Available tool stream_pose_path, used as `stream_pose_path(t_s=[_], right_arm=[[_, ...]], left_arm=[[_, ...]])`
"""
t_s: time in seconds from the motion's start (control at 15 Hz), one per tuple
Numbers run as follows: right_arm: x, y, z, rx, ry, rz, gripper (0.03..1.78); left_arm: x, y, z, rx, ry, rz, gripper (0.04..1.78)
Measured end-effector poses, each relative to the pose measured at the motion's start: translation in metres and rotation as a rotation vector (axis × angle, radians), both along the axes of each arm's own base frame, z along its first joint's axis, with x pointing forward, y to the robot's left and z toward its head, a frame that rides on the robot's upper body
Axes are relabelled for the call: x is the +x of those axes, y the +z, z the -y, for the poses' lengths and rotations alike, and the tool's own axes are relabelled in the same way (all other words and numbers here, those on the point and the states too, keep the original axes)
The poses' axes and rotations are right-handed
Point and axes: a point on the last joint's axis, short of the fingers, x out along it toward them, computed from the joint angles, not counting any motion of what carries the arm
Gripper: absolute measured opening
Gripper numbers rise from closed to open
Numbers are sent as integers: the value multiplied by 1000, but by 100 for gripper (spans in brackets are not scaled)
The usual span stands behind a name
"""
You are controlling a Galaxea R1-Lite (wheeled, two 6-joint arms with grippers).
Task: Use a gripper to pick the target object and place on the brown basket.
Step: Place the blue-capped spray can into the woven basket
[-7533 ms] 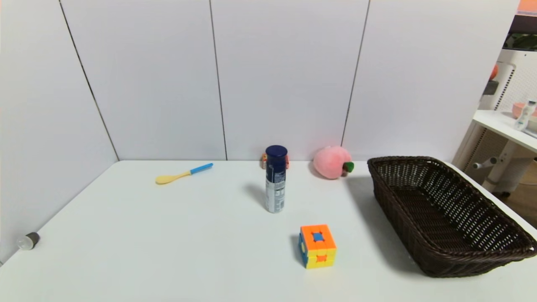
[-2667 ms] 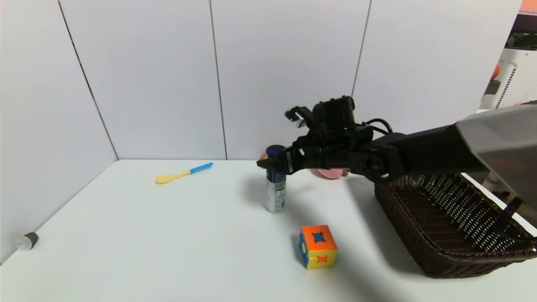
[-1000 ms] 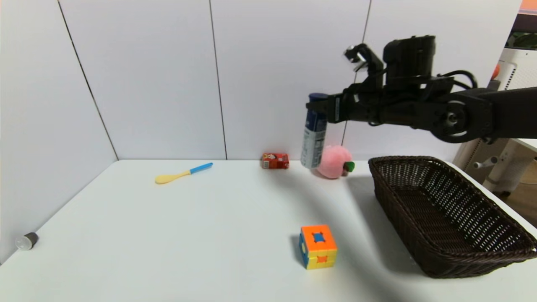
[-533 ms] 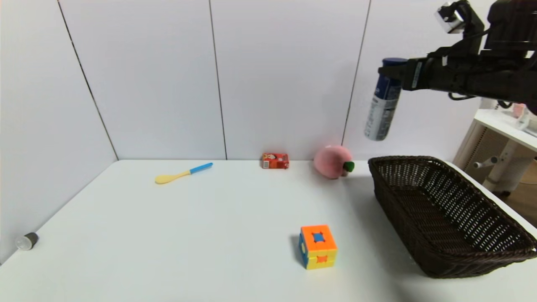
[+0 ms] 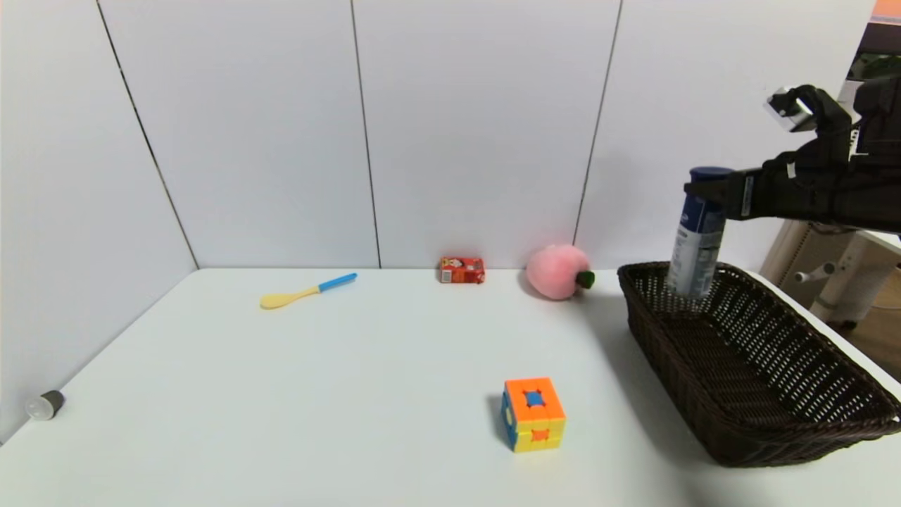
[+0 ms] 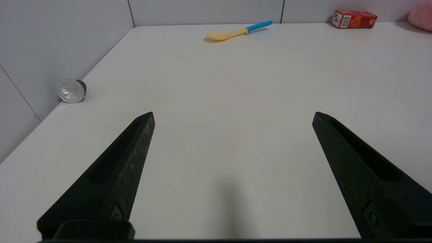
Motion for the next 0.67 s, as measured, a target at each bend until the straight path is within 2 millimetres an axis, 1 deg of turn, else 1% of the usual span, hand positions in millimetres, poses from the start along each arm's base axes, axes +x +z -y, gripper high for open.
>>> stream_pose_path(t_s=[0.2, 0.33, 0.67], right_arm=[[-8, -27, 8, 6, -24, -91, 72], [-13, -40, 10, 9, -34, -141, 72], [-22, -59, 13, 18, -48, -195, 72]], left_arm=[[0, 0, 0, -1, -1, 0, 169], [0, 0, 0, -1, 0, 0, 169], [0, 0, 0, 0, 0, 0, 169]])
